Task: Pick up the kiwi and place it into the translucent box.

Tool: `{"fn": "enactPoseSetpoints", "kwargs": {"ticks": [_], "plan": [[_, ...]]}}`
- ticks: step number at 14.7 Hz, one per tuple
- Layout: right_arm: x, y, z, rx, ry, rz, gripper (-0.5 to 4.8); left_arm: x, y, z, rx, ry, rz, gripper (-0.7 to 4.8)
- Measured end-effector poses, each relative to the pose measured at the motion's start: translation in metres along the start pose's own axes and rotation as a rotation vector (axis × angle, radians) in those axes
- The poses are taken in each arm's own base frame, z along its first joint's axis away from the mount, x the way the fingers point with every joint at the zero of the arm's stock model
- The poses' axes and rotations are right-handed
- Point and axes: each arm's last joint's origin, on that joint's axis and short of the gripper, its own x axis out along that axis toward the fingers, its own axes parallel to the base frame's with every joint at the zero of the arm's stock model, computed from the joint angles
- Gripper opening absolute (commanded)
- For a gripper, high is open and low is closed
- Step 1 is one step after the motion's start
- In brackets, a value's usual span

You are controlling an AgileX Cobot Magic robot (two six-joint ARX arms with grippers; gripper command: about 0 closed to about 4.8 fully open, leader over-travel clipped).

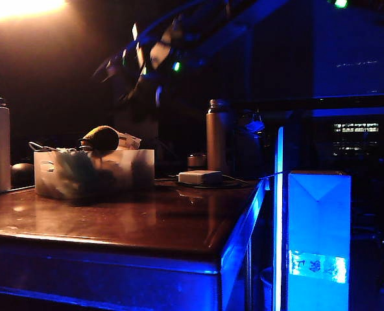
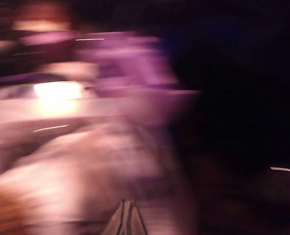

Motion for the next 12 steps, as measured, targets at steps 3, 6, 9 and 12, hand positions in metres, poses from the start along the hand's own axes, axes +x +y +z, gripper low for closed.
{"fn": "enactPoseSetpoints", "kwargs": {"ticks": [3,6,9,12], "plan": [[-0.028,-0.038,0.048,0.018,-0.132,-0.116,-0.01,0.0,-0.001,0.0,0.001,-0.002,-0.029,-0.04],[-0.076,-0.083,0.102,0.053,-0.259,-0.173,-0.01,-0.014,-0.008,0.009,0.039,-0.096,-0.089,-0.04],[-0.192,-0.131,0.189,0.089,-0.519,-0.199,-0.01,-0.079,-0.036,0.017,0.118,-0.29,-0.101,-0.04],[-0.304,-0.16,0.229,0.054,-0.61,-0.182,-0.01,-0.155,-0.061,0.008,0.115,-0.458,-0.097,-0.04]]}}
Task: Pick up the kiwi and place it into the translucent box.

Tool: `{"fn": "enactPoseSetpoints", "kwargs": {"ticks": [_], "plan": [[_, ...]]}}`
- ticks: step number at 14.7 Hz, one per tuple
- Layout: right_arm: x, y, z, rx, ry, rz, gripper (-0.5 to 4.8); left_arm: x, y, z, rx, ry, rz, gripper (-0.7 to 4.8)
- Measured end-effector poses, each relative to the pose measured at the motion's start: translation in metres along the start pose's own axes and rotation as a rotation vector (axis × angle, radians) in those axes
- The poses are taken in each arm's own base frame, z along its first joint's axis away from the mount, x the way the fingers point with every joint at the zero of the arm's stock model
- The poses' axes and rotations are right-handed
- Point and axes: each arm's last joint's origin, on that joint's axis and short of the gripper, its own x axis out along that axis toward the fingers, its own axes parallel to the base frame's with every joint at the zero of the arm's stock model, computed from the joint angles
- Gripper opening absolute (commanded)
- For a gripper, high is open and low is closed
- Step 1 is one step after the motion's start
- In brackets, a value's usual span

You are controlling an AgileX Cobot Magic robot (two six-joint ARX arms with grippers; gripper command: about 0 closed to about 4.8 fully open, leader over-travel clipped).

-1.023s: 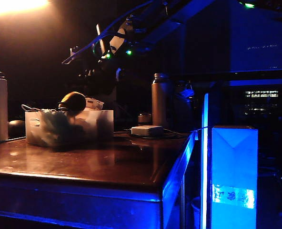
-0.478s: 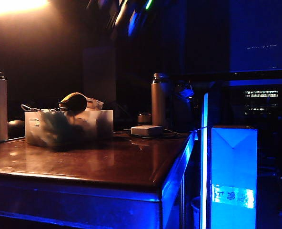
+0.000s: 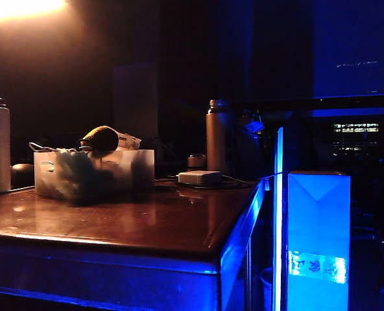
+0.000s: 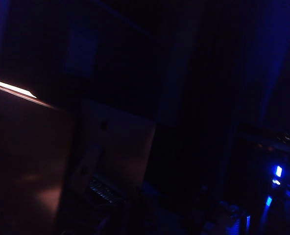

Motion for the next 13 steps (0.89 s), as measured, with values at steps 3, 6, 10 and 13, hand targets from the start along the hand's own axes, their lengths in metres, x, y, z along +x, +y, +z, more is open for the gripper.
{"fn": "enactPoseSetpoints", "kwargs": {"ticks": [3,6,10,13], "plan": [[-0.066,-0.03,0.058,-0.006,0.007,0.042,-0.01,-0.069,-0.03,0.005,0.02,-0.077,-0.005,-0.04],[-0.122,-0.049,0.09,-0.01,0.028,0.102,-0.01,-0.12,-0.049,-0.022,-0.039,0.063,0.03,-0.04],[-0.204,-0.074,0.121,0.048,0.063,0.125,-0.01,-0.14,-0.062,-0.089,-0.068,0.235,0.055,-0.04],[-0.236,-0.076,0.109,0.043,0.266,0.205,-0.02,-0.132,-0.057,-0.15,-0.149,0.264,0.04,-0.04]]}}
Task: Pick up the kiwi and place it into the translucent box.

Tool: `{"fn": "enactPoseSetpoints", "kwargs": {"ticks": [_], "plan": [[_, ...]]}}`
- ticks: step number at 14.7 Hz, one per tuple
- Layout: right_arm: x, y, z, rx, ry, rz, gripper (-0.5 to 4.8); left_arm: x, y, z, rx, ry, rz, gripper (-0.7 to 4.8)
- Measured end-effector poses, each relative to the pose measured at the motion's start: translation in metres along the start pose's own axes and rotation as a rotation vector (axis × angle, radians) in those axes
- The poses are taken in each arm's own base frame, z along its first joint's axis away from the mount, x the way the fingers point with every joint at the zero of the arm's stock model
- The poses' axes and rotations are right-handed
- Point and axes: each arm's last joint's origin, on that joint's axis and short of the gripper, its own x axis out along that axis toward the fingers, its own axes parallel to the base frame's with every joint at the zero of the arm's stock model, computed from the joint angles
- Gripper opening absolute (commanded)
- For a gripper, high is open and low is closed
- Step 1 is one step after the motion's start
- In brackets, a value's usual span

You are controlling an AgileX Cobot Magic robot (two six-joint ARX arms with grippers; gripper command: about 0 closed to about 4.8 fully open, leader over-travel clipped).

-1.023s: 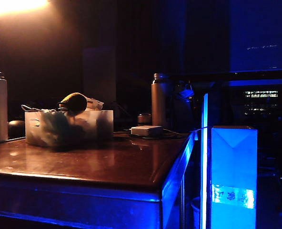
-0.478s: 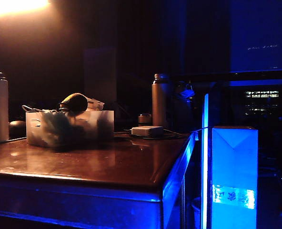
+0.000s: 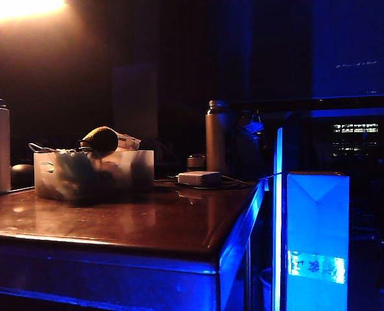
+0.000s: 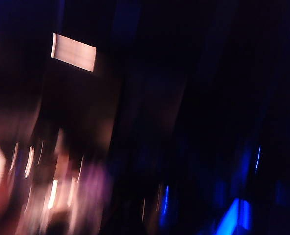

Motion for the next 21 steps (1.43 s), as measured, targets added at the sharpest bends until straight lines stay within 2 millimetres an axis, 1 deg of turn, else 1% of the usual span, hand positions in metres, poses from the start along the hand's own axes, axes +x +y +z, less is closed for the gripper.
{"fn": "enactPoseSetpoints", "kwargs": {"ticks": [1,2,3,4,6,9,11,12,14,15,17,19,20,21], "plan": [[0.002,0.004,-0.016,-0.002,0.134,0.032,-0.02,0.007,0.008,-0.022,0.018,-0.033,0.024,-0.04],[0.006,0.006,-0.025,-0.004,0.18,0.046,-0.01,0.014,0.015,-0.031,0.035,-0.064,0.056,-0.04],[0.005,0.008,-0.034,-0.005,0.201,0.05,-0.01,0.022,0.024,-0.042,0.026,-0.073,0.111,-0.04],[0.002,0.01,-0.042,-0.001,0.19,0.053,-0.01,0.03,0.032,-0.049,0.021,-0.079,0.127,-0.04],[0.009,0.018,-0.064,0.014,0.112,0.089,-0.01,0.051,0.049,-0.059,0.018,-0.09,0.166,-0.04],[0.03,0.036,-0.127,0.02,0.037,0.135,-0.01,0.079,0.073,-0.08,0.026,-0.115,0.202,-0.04],[0.035,0.046,-0.17,0.02,-0.004,0.13,-0.01,0.095,0.086,-0.098,0.012,-0.093,0.21,-0.04],[0.039,0.051,-0.19,0.02,0.012,0.13,-0.01,0.101,0.092,-0.108,0.004,-0.079,0.213,-0.04],[0.047,0.06,-0.232,0.018,0.119,0.107,-0.01,0.109,0.1,-0.125,-0.048,-0.03,0.23,-0.04],[0.051,0.064,-0.248,0.017,0.17,0.111,-0.01,0.111,0.103,-0.13,-0.058,-0.021,0.243,-0.04],[0.057,0.073,-0.283,0.028,0.247,0.131,-0.01,0.116,0.107,-0.134,-0.051,-0.056,0.246,-0.04],[0.06,0.083,-0.318,0.105,0.243,0.169,-0.01,0.12,0.111,-0.139,-0.053,-0.08,0.269,-0.04],[0.06,0.085,-0.33,0.157,0.191,0.156,-0.01,0.122,0.114,-0.146,-0.072,-0.062,0.28,-0.04],[0.055,0.088,-0.342,0.207,0.171,0.134,-0.01,0.125,0.117,-0.153,-0.076,-0.06,0.281,-0.04]]}}
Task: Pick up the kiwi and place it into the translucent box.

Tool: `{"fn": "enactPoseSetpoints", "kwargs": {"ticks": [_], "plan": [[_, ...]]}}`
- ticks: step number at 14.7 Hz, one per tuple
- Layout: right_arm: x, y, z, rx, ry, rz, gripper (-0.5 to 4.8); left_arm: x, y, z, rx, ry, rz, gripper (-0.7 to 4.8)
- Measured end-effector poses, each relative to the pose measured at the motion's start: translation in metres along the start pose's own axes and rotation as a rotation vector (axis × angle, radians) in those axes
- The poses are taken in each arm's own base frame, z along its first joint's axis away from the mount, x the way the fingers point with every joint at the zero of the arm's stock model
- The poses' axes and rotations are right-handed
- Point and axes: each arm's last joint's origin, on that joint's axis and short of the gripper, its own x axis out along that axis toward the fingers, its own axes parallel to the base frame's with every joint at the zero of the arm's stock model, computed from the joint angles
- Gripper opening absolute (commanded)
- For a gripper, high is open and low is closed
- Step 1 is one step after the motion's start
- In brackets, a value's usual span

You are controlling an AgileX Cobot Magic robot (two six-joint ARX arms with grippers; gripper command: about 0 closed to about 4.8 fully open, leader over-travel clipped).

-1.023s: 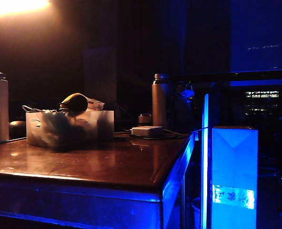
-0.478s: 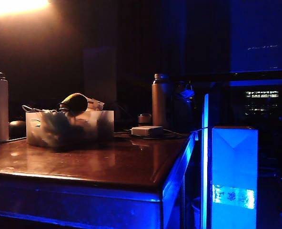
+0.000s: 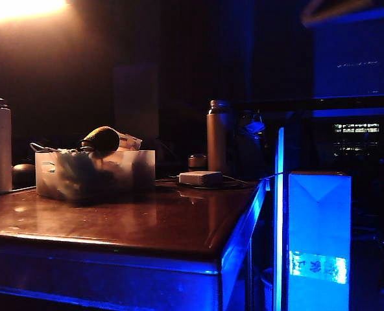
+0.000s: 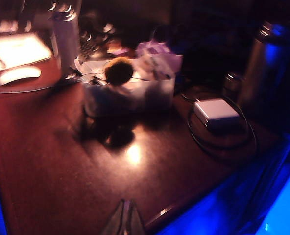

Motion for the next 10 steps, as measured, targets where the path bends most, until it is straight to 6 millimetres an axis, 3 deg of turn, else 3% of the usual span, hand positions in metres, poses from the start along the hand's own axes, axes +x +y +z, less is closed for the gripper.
{"fn": "enactPoseSetpoints", "kwargs": {"ticks": [5,10], "plan": [[-0.032,-0.001,-0.03,0.015,-0.055,-0.122,-0.01,0.002,0.001,-0.003,0.0,0.002,0.002,-0.04],[-0.045,-0.002,-0.046,0.014,0.031,-0.189,-0.01,0.006,0.005,-0.015,0.034,0.03,0.006,-0.04]]}}
